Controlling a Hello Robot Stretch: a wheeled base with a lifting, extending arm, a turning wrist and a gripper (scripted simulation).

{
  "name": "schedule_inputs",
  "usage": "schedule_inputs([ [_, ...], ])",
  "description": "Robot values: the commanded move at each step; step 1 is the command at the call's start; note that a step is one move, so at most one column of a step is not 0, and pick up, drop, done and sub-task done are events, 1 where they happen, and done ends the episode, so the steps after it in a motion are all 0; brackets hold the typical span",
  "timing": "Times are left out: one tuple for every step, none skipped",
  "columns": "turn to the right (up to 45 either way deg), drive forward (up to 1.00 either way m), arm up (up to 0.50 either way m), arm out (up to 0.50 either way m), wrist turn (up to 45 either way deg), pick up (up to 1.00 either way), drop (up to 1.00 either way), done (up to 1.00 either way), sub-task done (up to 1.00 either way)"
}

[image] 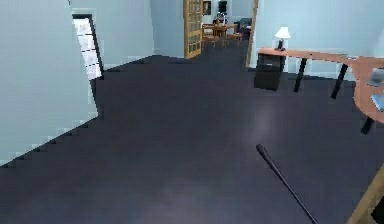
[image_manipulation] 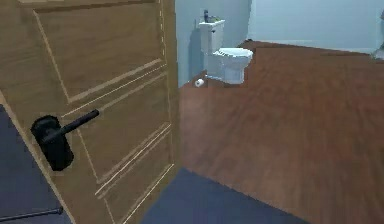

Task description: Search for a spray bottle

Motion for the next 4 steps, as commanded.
schedule_inputs([
  [0.0,0.5,0.0,0.0,0.0,0.0,0.0,0.0,0.0],
  [3.0,0.0,0.0,0.0,0.0,0.0,0.0,0.0,0.0],
  [-45.0,0.0,0.0,0.0,0.0,0.0,0.0,0.0,0.0],
  [-45.0,0.0,0.0,0.0,0.0,0.0,0.0,0.0,0.0],
])
